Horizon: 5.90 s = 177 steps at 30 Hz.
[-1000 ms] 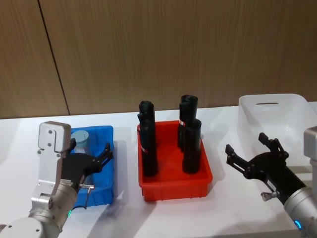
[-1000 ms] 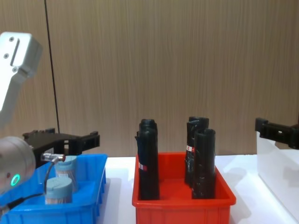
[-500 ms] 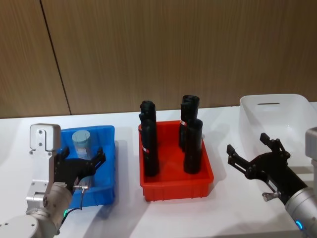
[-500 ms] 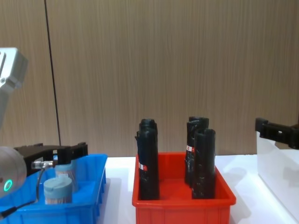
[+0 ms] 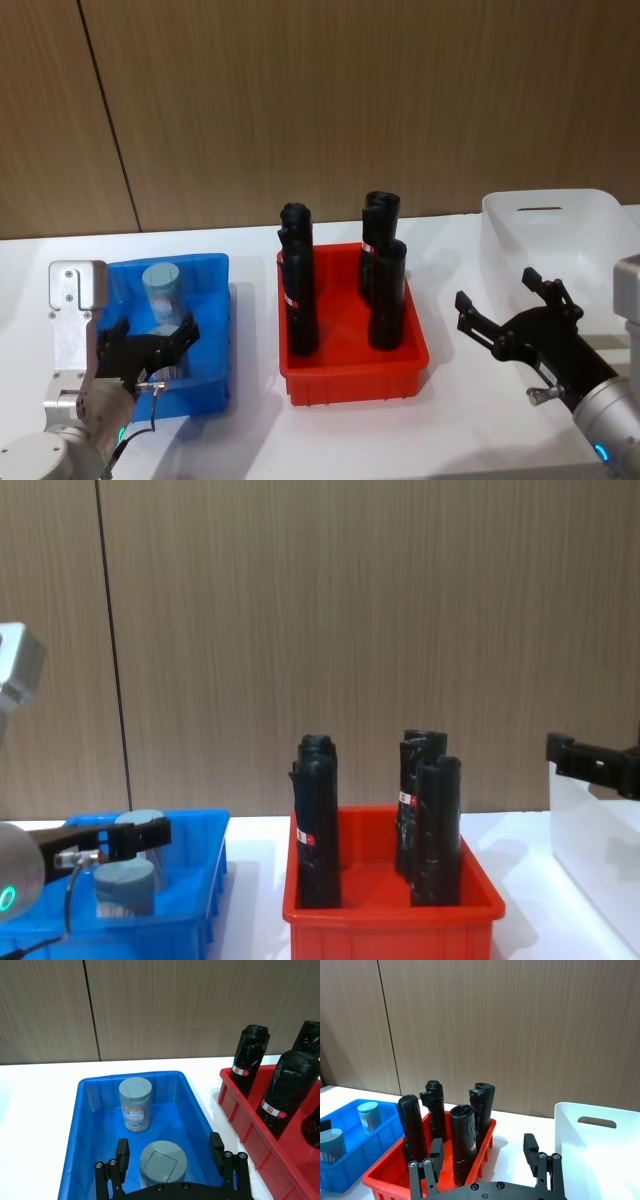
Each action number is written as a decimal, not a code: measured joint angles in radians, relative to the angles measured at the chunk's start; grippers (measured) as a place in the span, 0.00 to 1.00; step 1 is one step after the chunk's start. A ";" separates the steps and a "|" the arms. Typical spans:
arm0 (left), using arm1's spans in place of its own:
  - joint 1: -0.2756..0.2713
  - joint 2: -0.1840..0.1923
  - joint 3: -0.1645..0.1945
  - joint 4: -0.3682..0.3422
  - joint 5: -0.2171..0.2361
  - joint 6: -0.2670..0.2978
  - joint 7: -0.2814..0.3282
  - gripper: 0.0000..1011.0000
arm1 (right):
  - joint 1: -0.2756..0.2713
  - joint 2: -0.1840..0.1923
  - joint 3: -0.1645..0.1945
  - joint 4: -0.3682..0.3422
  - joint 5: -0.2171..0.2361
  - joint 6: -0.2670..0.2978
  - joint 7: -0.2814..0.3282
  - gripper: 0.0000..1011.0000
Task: Pick the cotton swabs from the blue box and place them into the white box.
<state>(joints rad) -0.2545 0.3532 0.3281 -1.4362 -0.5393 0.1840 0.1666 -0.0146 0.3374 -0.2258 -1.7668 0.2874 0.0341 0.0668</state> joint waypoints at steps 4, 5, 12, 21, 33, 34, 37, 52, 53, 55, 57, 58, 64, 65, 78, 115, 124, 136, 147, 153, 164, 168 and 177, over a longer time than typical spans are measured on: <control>-0.008 -0.002 -0.005 0.020 0.000 0.014 -0.010 0.99 | 0.000 0.000 0.000 0.000 0.000 0.000 0.000 0.99; -0.008 -0.002 -0.005 0.020 0.000 0.014 -0.010 0.99 | 0.000 0.000 0.000 0.000 0.000 0.000 0.000 0.99; -0.019 -0.003 -0.011 0.046 0.012 0.036 -0.029 0.99 | 0.000 0.000 0.000 0.000 0.000 0.000 0.000 0.99; -0.027 -0.003 -0.016 0.065 0.030 0.053 -0.047 0.99 | 0.000 0.000 0.000 0.000 0.000 0.000 0.000 0.99; -0.049 -0.012 -0.020 0.116 0.055 0.068 -0.082 0.99 | 0.000 0.000 0.000 0.000 0.000 0.000 0.000 0.99; -0.051 -0.013 -0.020 0.119 0.057 0.069 -0.084 0.99 | 0.000 0.000 0.000 0.000 0.000 0.000 0.000 0.99; -0.059 -0.016 -0.020 0.134 0.063 0.069 -0.096 0.99 | 0.000 0.000 0.000 0.000 0.000 0.000 0.000 0.99; -0.083 -0.027 -0.022 0.188 0.089 0.060 -0.149 0.97 | 0.000 0.000 0.000 0.000 0.000 0.000 0.000 0.99; -0.084 -0.028 -0.022 0.189 0.090 0.059 -0.151 0.97 | 0.000 0.000 0.000 0.000 0.000 0.000 0.000 0.99; -0.086 -0.029 -0.022 0.193 0.094 0.056 -0.158 0.93 | 0.000 0.000 0.000 0.000 0.000 0.000 0.000 0.99; -0.088 -0.030 -0.022 0.196 0.097 0.054 -0.163 0.87 | 0.000 0.000 0.000 0.000 0.000 0.000 0.000 0.99; -0.089 -0.030 -0.022 0.196 0.100 0.052 -0.166 0.85 | 0.000 0.000 0.000 0.000 0.000 0.000 0.000 0.99; -0.092 -0.031 -0.021 0.198 0.120 0.040 -0.185 0.71 | 0.000 0.000 0.000 0.000 0.000 0.000 0.000 0.99; -0.092 -0.031 -0.021 0.197 0.124 0.039 -0.187 0.66 | 0.000 0.000 0.000 0.000 0.000 0.000 0.000 0.99; -0.090 -0.030 -0.016 0.143 0.168 0.025 -0.214 0.66 | 0.000 0.000 0.000 0.000 0.000 0.000 0.000 0.99; -0.151 0.015 -0.046 -0.087 0.183 0.071 -0.571 0.66 | 0.000 0.000 0.000 0.000 0.000 0.000 0.000 0.99; -0.205 0.005 -0.045 -0.069 0.164 0.079 -0.718 0.66 | 0.000 0.000 0.000 0.000 0.000 0.000 0.000 0.99; -0.308 -0.035 -0.029 0.015 0.149 0.095 -0.901 0.66 | 0.000 0.000 0.000 0.000 0.000 0.000 0.000 0.99; -0.437 -0.096 -0.005 0.147 0.158 0.120 -1.047 0.66 | 0.000 0.000 0.000 0.000 0.000 0.000 0.000 0.99; -0.474 -0.113 0.002 0.186 0.162 0.127 -1.085 0.66 | 0.000 0.000 0.000 0.000 0.000 0.000 0.000 0.99; -0.508 -0.130 0.008 0.221 0.165 0.133 -1.121 0.66 | 0.021 -0.003 -0.003 -0.003 -0.033 0.028 0.036 0.99; -0.516 -0.133 0.009 0.229 0.166 0.134 -1.128 0.66 | 0.033 -0.005 -0.005 -0.006 -0.047 0.045 0.056 0.99; -0.525 -0.137 0.011 0.238 0.167 0.135 -1.137 0.66 | 0.084 -0.009 -0.008 -0.016 -0.094 0.111 0.125 0.99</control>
<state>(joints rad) -0.7790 0.2160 0.3390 -1.1982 -0.3726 0.3194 -0.9701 0.0690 0.3282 -0.2334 -1.7830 0.1937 0.1448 0.1922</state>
